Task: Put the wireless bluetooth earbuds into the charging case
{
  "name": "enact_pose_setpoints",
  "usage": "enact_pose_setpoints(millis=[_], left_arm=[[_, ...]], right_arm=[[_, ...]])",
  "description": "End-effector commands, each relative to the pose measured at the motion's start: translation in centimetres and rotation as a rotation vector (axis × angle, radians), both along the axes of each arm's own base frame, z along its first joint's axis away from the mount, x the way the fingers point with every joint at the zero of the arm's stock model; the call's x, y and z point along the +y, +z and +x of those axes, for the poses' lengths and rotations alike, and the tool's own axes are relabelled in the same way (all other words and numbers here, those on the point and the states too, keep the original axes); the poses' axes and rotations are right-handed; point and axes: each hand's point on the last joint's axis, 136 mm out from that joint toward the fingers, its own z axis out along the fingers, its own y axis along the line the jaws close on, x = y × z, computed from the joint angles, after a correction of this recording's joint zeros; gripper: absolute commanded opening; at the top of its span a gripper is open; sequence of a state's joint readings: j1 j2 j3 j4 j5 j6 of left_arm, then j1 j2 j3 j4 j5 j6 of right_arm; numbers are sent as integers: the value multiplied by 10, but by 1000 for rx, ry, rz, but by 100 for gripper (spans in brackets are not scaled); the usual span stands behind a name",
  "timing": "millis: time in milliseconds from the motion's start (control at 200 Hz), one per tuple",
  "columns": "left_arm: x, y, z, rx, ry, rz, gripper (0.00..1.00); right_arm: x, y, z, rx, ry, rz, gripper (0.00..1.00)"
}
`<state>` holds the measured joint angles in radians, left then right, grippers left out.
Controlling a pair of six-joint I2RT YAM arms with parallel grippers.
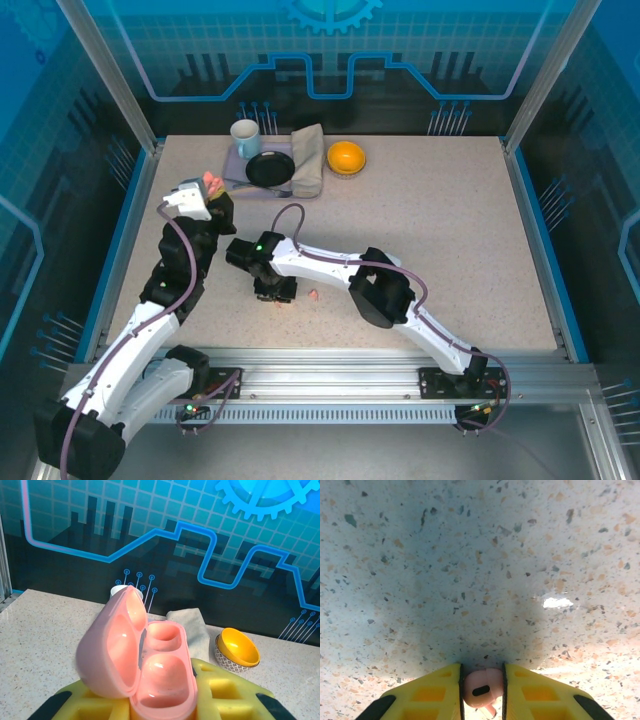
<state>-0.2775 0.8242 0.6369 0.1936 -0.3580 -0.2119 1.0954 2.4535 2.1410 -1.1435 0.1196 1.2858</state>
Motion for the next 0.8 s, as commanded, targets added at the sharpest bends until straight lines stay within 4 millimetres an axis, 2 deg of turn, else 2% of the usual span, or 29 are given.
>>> enact_pose_setpoints(millis=[0,205,220,270,490,595,795], left_arm=[[0,14,-3,-28,-10,-27,0],[-2,14,-4,-18,-27,-21,0],[-2,14,-4,-18,-27,-20,0],[-3,15,-5,-19,-35,-18,0],[-16,11,-8,-12,-112,-11,0],[-28,10,-11,-18,-182,-10,0],[-66,10,-19,-62,-409,-6,0]], right_arm=[[-16,4,3,-52,15,-60,22],[-29,22,15,-112,3,-44,22],[-29,32,17,-126,-1,-25,22],[-34,39,21,-149,-6,-13,22],[-68,72,38,-248,-54,28,22],[-87,90,48,-299,-77,58,22],[-122,137,72,-421,-118,143,22]])
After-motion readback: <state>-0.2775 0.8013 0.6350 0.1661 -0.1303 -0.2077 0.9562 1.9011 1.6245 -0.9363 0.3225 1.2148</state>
